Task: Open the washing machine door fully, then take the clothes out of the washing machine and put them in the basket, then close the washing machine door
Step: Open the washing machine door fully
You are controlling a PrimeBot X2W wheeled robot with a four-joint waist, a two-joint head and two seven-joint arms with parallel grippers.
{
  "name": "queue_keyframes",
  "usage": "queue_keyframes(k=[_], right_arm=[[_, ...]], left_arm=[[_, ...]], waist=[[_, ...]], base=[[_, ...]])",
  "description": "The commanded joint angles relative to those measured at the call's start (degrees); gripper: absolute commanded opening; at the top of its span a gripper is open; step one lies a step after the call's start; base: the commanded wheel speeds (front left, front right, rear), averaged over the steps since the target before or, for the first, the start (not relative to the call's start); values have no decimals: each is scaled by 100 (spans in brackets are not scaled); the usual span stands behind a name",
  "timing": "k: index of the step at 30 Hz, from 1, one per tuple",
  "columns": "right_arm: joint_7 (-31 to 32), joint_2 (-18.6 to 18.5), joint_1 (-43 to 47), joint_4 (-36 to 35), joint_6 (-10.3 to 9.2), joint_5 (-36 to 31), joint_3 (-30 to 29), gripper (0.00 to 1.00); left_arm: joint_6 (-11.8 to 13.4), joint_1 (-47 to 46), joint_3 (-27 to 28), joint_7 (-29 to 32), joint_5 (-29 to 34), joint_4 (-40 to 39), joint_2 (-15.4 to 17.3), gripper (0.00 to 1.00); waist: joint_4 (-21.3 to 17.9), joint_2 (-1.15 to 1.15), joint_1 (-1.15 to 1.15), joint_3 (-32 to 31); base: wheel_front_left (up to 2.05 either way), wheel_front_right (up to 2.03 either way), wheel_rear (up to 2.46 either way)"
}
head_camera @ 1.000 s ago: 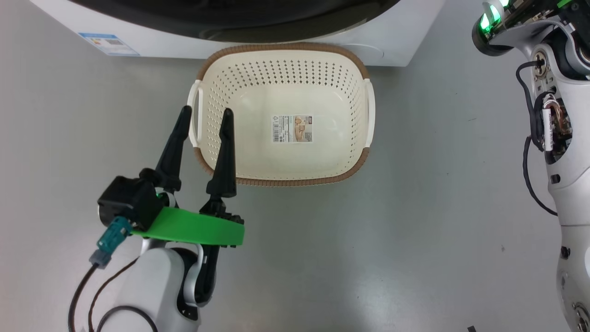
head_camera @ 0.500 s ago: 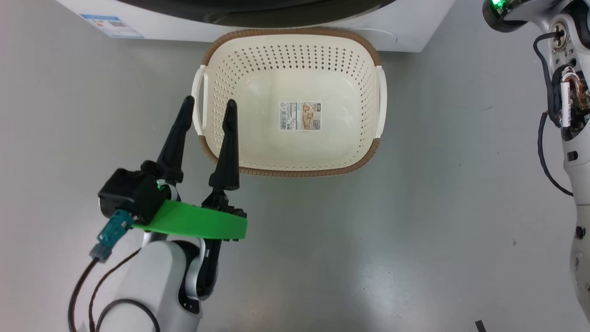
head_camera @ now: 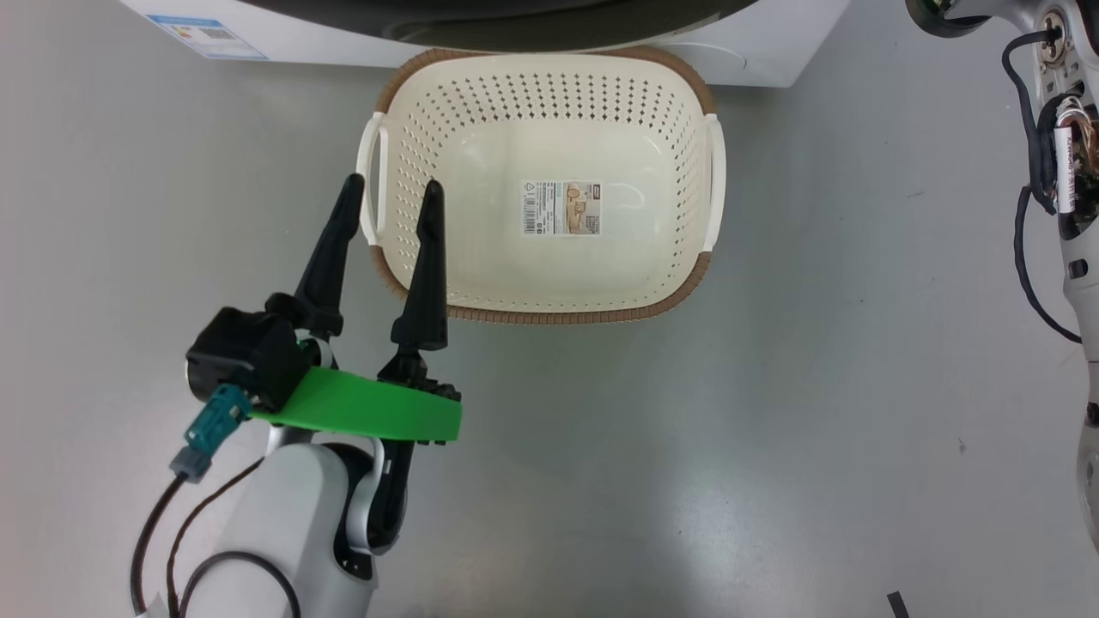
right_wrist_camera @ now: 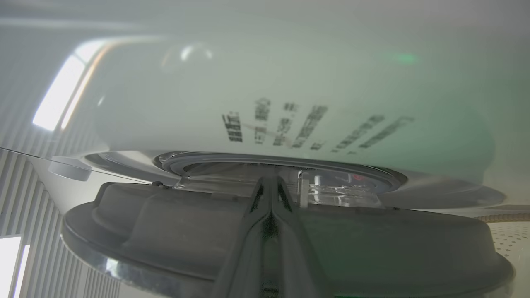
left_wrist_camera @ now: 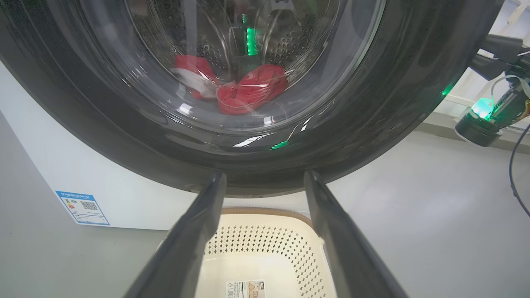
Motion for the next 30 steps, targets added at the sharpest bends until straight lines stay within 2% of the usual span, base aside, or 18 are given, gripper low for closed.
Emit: queue_keyframes(k=[1,30], right_arm=[[86,177,-4,-183,3,-60,140,0],[475,237,759,-685,3,-345,671,0]], left_arm=[[0,-52,128,-51,-24,-107,147,100],[-25,-73,299,-51,-1,39,147,100]], waist=[[-8,0,0,-3],[-309,0,0,-249]], base=[[0,0,0],[0,0,0]])
